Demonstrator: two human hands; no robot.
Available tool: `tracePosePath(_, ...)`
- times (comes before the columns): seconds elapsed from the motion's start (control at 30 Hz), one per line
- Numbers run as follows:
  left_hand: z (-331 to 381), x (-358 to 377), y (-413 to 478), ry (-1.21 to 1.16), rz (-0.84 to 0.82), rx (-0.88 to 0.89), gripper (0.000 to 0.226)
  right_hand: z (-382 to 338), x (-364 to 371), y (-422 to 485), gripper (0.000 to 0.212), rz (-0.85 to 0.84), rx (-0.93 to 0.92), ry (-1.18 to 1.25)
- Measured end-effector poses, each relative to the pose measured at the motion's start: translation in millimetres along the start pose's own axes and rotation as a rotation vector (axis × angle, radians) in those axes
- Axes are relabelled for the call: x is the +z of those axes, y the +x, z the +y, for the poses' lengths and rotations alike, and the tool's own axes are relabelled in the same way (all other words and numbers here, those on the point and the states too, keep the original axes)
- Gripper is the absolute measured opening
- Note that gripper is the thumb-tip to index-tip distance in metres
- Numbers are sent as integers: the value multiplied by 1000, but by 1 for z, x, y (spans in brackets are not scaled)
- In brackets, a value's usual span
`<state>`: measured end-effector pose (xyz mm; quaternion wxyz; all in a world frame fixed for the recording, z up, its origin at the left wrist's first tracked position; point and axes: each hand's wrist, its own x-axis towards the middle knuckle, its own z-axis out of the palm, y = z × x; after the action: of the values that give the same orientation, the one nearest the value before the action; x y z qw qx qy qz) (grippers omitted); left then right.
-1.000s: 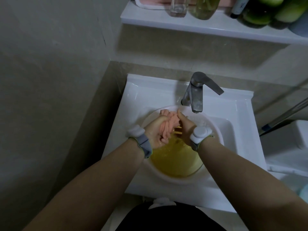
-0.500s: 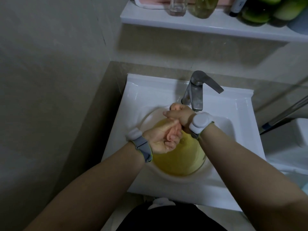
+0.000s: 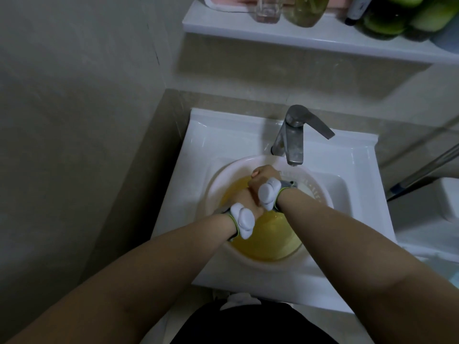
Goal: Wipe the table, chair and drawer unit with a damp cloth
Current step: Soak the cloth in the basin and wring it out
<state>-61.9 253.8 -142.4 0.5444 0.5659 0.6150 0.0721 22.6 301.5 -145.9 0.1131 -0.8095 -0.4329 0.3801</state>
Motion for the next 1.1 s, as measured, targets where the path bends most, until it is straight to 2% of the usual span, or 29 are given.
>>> tracePosePath(0.03,-4,4,5,40,19,16,12,0,1,1,35,2,11,-13)
tracePosePath(0.07,-5,4,1,132,39,58,28,1,1,2,35,-6,4,-43)
tracePosePath(0.13,-3,2,-3,194,102,111,43,6,-1,3,35,-62,-27,-77)
tracePosePath(0.23,-5,0,-3,220,118,160,40,13,-2,2,21,-160,-100,-44)
tracePosePath(0.27,-5,-2,-5,240,108,149,35,12,-2,-1,29,-189,-98,6)
tracePosePath(0.33,-5,-4,-5,176,93,126,31,10,-2,-2,70,-250,31,342)
tracePosePath(0.37,-2,-7,-4,107,82,102,30,10,-3,0,73,-293,105,575)
tracePosePath(0.43,8,-16,-5,-98,22,-70,32,16,-9,-1,59,-329,179,887)
tracePosePath(0.5,10,-27,-4,-380,-156,-291,39,29,-12,-2,49,-399,158,989)
tracePosePath(0.53,10,-31,-5,-526,-255,-339,43,35,-12,-4,50,-437,131,1027)
tracePosePath(0.6,8,-36,-7,-796,-453,-377,47,41,-9,-9,55,-519,77,1155)
tracePosePath(0.67,9,-36,-11,-965,-631,-396,49,39,-6,-15,51,-579,-23,1350)
tracePosePath(0.8,12,-34,-18,-1113,-774,-400,45,29,-9,-19,27,-566,-197,1554)
tracePosePath(0.87,14,-33,-19,-1158,-795,-379,44,26,-15,-19,15,-550,-242,1525)
tracePosePath(0.93,16,-31,-22,-1142,-790,-354,42,22,-23,-17,13,-485,-240,1369)
tracePosePath(1.1,16,-31,-21,-840,-691,-206,23,0,-29,-13,23,-238,-299,872)
